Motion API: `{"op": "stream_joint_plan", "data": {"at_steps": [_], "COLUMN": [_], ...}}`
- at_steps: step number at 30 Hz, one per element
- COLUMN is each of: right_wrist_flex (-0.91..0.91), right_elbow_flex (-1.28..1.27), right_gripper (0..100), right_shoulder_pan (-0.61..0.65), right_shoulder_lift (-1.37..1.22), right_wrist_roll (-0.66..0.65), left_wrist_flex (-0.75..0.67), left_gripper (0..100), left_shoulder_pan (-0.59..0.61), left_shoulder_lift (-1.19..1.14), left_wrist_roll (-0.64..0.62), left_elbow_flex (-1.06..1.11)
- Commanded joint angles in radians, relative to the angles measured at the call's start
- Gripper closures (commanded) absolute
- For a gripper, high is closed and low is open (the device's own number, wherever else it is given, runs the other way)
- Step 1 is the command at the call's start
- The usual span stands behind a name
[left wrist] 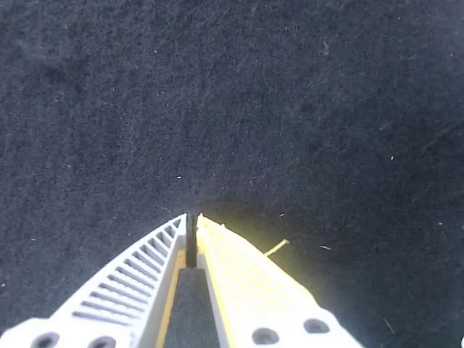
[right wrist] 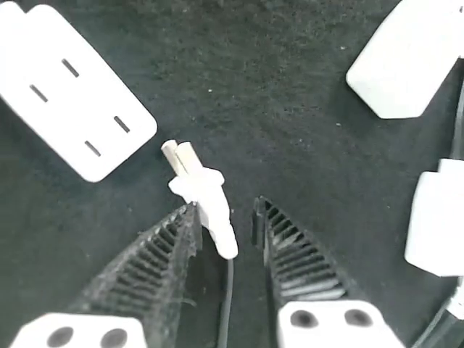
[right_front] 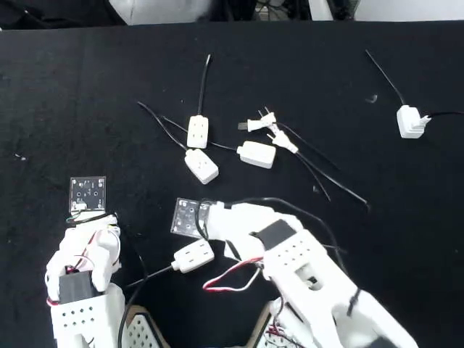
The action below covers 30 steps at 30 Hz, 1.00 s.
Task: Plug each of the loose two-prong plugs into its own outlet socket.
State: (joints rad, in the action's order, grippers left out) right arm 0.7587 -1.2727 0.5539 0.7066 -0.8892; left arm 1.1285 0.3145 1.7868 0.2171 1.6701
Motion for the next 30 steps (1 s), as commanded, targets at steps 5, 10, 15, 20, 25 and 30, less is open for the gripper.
{"op": "stream_joint_plan", "data": {"at_steps": [5, 10, 15, 20, 25, 30], "right_wrist_flex": [-0.097, -0.097, -0.08, 0.055, 0.127, -0.029], "right_elbow_flex": [0.196, 0.283, 0.302, 0.306, 0.272, 0.237], "right_gripper": [88.6, 88.6, 88.6, 88.6, 88.6, 88.6], "right_shoulder_pan": [-0.064, -0.146, -0.183, -0.176, -0.124, -0.126], "right_shoulder_lift": [-0.249, -0.303, -0.305, -0.291, -0.243, -0.286], "right_wrist_roll": [0.012, 0.008, 0.008, -0.005, -0.075, -0.072], "left_wrist_flex": [-0.017, -0.017, -0.017, -0.017, -0.017, -0.017], "left_gripper": [97, 97, 97, 97, 97, 97], "left_shoulder_pan": [-0.01, -0.01, -0.01, -0.01, -0.01, -0.01], "left_shoulder_lift": [0.009, 0.009, 0.009, 0.009, 0.009, 0.009], "left_wrist_roll": [0.009, 0.009, 0.009, 0.009, 0.009, 0.009], "left_elbow_flex": [0.001, 0.001, 0.001, 0.001, 0.001, 0.002]}}
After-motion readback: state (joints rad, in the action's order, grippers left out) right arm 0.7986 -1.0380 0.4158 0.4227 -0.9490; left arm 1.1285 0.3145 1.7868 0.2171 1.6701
